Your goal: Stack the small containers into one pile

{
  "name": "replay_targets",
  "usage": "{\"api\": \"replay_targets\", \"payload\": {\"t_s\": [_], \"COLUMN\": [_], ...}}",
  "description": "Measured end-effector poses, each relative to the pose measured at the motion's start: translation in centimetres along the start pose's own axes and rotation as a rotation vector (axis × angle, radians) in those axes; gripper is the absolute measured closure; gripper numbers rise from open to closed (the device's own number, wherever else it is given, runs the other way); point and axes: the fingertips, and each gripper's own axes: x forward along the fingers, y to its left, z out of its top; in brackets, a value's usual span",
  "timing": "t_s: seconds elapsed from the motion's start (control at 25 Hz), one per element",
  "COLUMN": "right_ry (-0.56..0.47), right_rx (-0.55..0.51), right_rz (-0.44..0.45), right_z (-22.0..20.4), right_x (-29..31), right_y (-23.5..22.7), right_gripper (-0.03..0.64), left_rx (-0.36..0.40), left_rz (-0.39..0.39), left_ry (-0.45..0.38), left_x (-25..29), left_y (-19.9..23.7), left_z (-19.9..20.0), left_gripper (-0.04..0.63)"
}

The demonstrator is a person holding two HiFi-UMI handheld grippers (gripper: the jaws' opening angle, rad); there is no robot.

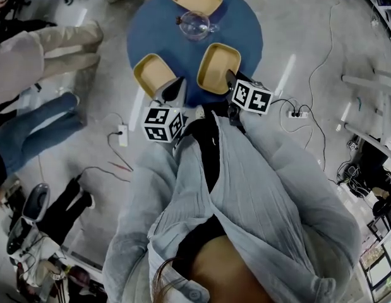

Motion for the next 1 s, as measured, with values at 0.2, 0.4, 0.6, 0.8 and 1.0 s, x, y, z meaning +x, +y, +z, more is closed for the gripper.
{"api": "replay_targets", "payload": {"t_s": [0.2,0.4,0.6,0.8,1.0], "right_ry": [0.013,0.008,-0.010,-0.071,-0.129], "right_rx": [0.003,0.008,-0.011,-0.053,-0.134], "right_rz": [-0.033,-0.049,-0.050,-0.049,-0.027], "right_z": [0.1,0.4,0.5,2.9,6.2], "right_x": [0.1,-0.3,-1.8,-2.2,-3.4], "right_y": [-0.1,-0.9,-1.2,-1.2,-0.5], "right_gripper": [0.569,0.588,0.589,0.589,0.589], "left_rx": [0.000,0.002,0.020,0.028,0.025], "left_rz": [0.010,0.015,0.003,-0.006,-0.007], "left_ry": [0.006,0.009,-0.004,-0.030,-0.054], "left_x": [-0.4,-0.5,-1.3,-1.2,-1.4], "left_y": [-0.2,-0.4,-1.3,-0.6,0.0], "left_z": [-0.1,-0.5,-0.3,0.7,1.3], "left_gripper": [0.584,0.584,0.584,0.584,0.584]}}
